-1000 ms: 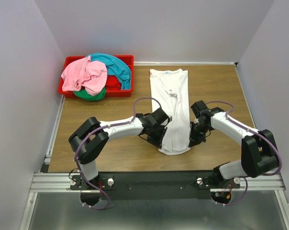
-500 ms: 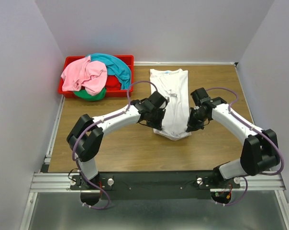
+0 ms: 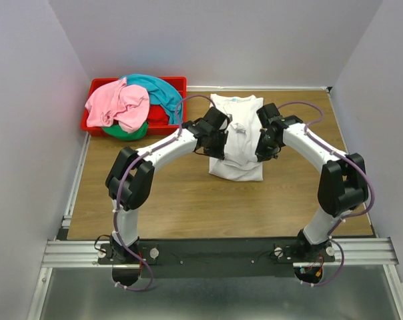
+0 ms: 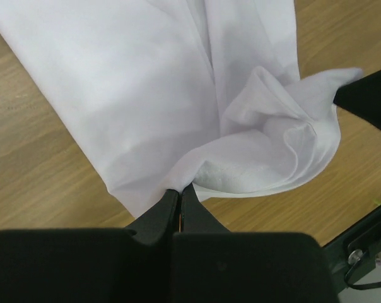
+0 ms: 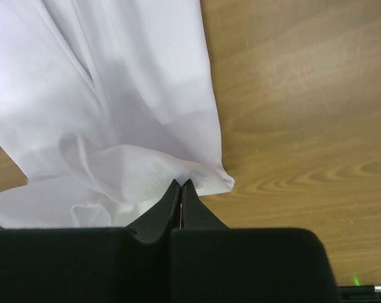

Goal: Fold and stack the t-shirts
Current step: Fold the tshirt

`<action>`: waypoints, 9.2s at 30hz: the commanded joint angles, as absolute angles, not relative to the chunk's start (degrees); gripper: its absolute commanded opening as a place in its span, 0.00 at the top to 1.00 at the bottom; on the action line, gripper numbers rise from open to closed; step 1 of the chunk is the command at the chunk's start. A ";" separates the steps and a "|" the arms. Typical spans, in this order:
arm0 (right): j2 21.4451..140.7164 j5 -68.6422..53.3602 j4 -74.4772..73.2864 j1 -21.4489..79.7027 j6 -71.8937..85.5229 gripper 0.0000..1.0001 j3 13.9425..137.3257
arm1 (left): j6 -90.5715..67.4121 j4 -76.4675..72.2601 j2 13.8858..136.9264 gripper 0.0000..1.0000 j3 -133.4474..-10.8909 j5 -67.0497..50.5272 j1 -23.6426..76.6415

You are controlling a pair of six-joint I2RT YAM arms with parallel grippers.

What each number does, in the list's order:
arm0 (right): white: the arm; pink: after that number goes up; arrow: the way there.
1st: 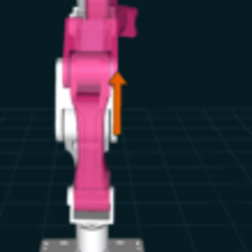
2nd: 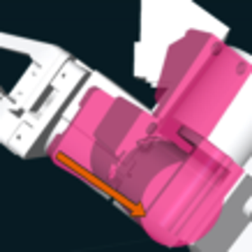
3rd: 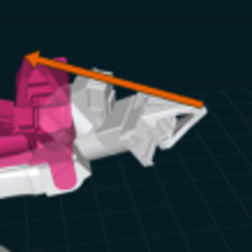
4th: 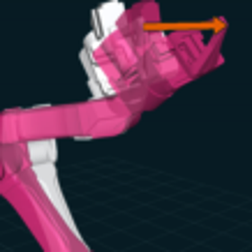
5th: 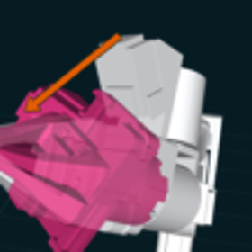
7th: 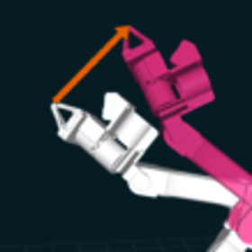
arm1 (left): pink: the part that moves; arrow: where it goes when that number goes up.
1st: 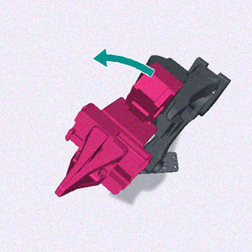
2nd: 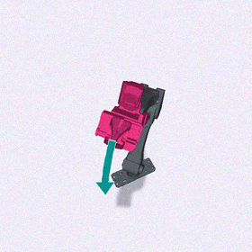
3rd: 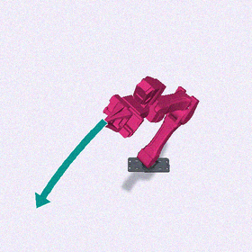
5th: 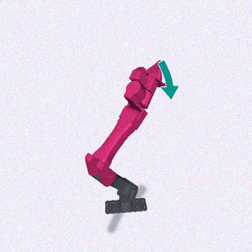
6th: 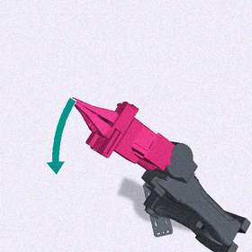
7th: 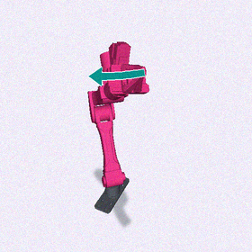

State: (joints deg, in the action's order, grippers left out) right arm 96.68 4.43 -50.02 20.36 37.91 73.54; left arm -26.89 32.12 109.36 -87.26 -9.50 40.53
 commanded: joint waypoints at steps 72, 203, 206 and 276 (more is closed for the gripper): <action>121.46 -8.35 -46.76 20.04 28.04 0.29 101.95 | -19.42 13.37 118.03 0.11 -88.25 -23.29 33.75; 101.34 -7.74 -36.56 15.73 33.05 0.35 67.77 | -26.01 16.70 101.25 0.15 -66.97 -10.99 33.66; 101.42 -6.33 -35.95 15.82 33.57 0.41 66.01 | -26.54 16.87 101.60 0.18 -66.89 -10.64 33.66; 89.83 -0.53 -40.95 15.73 31.91 0.98 69.34 | -25.67 24.95 100.12 1.00 -73.30 -11.51 36.04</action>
